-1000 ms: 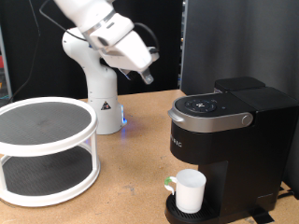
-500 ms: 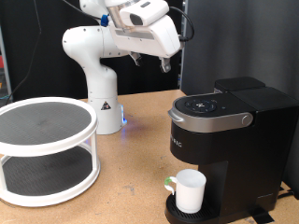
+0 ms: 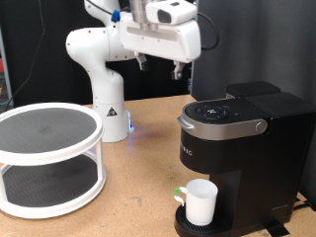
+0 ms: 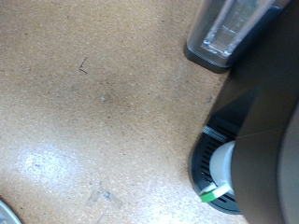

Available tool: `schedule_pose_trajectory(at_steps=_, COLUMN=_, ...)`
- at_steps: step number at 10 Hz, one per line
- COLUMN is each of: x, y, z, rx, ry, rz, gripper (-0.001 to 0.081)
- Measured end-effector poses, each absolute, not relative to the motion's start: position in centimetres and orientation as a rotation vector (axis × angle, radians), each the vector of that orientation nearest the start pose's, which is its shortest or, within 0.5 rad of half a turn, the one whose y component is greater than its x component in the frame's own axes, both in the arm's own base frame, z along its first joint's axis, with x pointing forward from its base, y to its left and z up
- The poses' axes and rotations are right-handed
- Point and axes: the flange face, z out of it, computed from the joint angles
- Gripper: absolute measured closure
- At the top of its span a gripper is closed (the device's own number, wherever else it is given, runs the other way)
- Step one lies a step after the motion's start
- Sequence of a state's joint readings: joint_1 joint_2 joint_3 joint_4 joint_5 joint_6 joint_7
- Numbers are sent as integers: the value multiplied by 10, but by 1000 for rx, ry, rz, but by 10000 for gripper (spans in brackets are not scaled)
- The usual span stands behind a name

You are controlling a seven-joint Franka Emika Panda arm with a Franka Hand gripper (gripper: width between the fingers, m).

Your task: Make a cup of coffee with the keurig machine

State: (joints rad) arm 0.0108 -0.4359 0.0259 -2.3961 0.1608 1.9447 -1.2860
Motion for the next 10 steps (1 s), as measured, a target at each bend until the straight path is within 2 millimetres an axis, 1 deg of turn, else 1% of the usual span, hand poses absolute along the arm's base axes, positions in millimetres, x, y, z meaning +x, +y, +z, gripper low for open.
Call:
schedule_pose_trajectory(at_steps=2, x=425, y=44, z=494, rx=-2510, ry=-1697, rz=-144, gripper=0)
schedule_pose_trajectory(at_steps=5, x=453, y=58, z=511, rx=-2592, ry=-1565, rz=-172, gripper=0)
schedule_pose_trajectory(at_steps=7, x=475, y=64, z=515, rx=-2623, ry=-1502, rz=-185, gripper=0)
schedule_pose_trajectory(at_steps=10, x=504, y=68, z=518, rx=-2623, ry=-1470, rz=-228, gripper=0)
